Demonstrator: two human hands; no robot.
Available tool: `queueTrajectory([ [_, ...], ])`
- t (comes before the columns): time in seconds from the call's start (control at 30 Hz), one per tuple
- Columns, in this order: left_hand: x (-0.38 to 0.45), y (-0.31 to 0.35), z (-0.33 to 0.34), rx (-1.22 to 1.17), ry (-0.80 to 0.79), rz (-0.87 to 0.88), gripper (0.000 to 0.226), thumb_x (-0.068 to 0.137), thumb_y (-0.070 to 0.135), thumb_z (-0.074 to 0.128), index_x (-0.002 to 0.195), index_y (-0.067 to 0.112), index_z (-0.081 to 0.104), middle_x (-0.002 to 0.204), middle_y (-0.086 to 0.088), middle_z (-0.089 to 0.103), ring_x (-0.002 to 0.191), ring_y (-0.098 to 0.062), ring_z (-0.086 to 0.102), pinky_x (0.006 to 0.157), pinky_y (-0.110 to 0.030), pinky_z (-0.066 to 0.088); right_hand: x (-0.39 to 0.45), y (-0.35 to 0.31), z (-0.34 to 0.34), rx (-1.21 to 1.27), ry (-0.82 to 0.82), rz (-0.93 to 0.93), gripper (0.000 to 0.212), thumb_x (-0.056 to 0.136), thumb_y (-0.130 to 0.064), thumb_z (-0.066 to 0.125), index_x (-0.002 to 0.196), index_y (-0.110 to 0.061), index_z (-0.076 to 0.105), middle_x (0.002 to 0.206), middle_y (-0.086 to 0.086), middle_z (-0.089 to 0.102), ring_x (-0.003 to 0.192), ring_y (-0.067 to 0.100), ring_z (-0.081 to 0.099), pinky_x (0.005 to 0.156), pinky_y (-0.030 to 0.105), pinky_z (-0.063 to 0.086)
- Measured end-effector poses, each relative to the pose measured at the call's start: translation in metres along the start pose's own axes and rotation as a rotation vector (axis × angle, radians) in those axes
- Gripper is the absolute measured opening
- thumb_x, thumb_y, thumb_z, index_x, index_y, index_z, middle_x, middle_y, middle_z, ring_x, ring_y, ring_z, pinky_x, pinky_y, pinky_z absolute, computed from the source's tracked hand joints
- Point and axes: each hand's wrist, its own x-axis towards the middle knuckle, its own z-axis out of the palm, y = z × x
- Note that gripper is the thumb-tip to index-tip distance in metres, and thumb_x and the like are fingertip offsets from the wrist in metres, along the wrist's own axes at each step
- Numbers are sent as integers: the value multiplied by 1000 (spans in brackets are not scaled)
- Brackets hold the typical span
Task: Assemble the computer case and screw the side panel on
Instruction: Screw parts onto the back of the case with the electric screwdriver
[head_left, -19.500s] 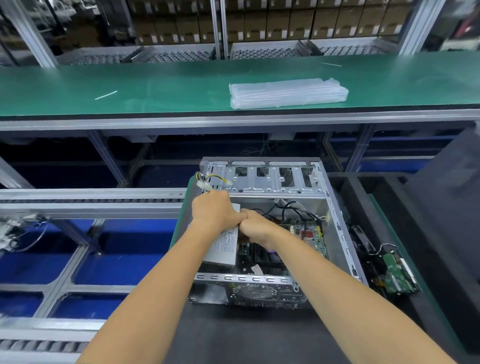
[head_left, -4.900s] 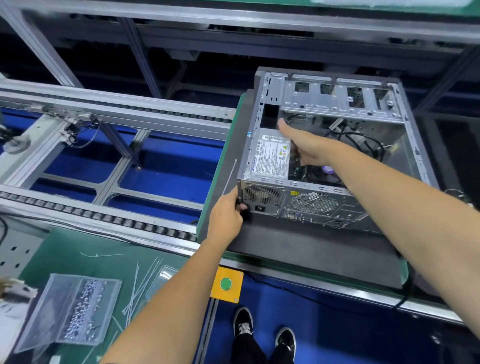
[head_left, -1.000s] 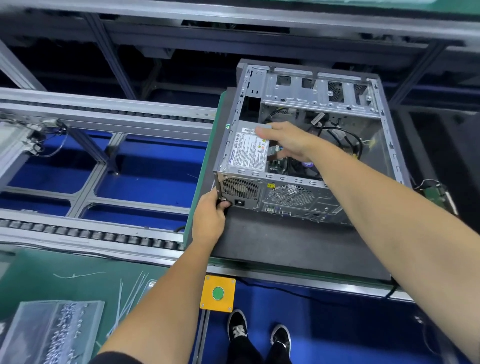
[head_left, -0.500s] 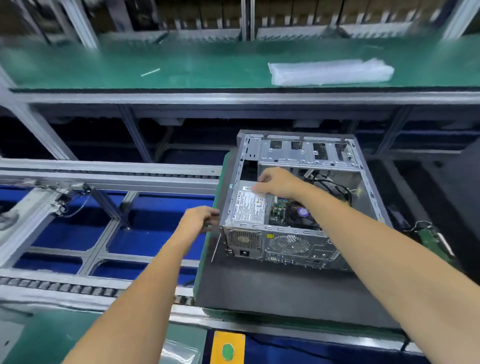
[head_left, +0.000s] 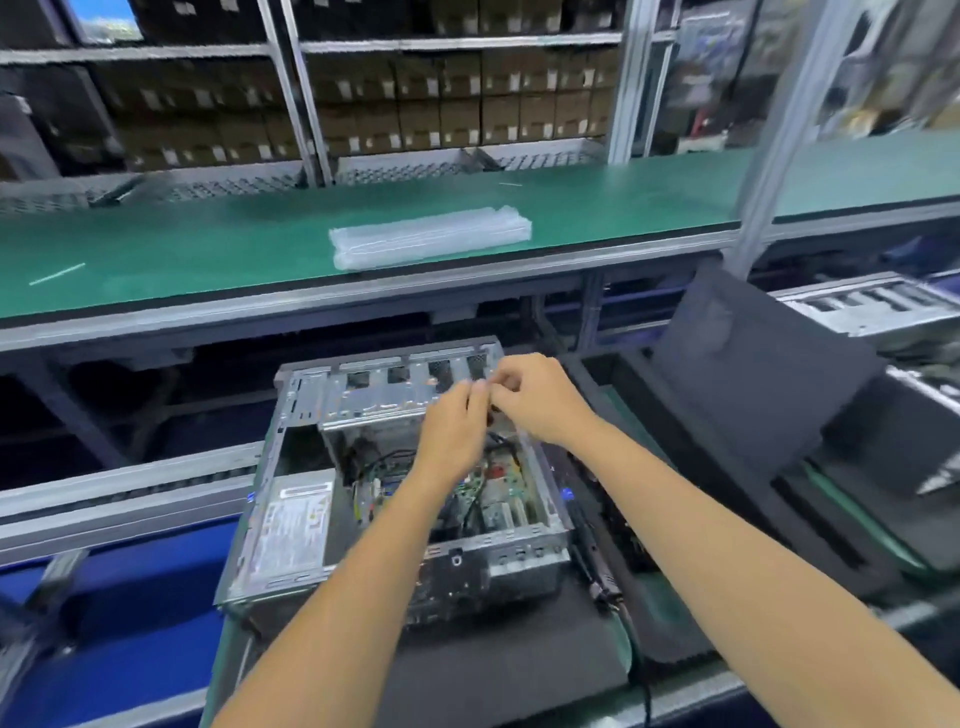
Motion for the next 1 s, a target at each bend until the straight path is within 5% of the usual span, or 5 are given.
queueTrajectory([
  [0.23, 60, 42, 135, 284, -234, -5, 21, 90, 13, 46, 86, 8, 66, 95, -6, 65, 88, -23, 55, 72, -26, 37, 2, 149, -66, 40, -11, 285, 13, 91, -8, 52, 83, -11, 62, 83, 10, 67, 79, 33, 66, 69, 38, 53],
  [0.37, 86, 46, 188, 351, -246, -168, 19, 85, 7, 45, 71, 0, 56, 87, -13, 64, 65, -27, 53, 58, -29, 39, -4, 188, -16, -81, -358, 340, 10, 92, -20, 57, 91, -10, 53, 93, 9, 61, 90, 32, 59, 68, 36, 46],
  [0.53, 98, 29, 196, 471, -221, -372, 21, 79, 7, 49, 59, 4, 45, 58, -8, 47, 51, -22, 44, 50, -30, 38, -20, 201, 57, -119, -584, 452, 79, 93, -44, 64, 145, 1, 24, 149, 20, 30, 131, 38, 45, 100, 42, 42],
  [0.8, 103, 2, 198, 499, -241, -466, 27, 81, 6, 48, 56, 9, 37, 60, -17, 51, 55, -24, 43, 51, -29, 39, 1, 214, 57, -40, -601, 484, 64, 98, -35, 58, 138, 4, 28, 142, 22, 44, 126, 35, 52, 88, 34, 44],
  [1.0, 114, 0, 207, 394, -155, -486, 29, 88, 20, 45, 83, -6, 59, 87, -25, 63, 74, -35, 58, 60, -30, 40, 20, 244, 4, 399, -296, 471, 22, 99, -31, 53, 106, -12, 45, 103, 2, 55, 98, 23, 52, 73, 33, 37],
])
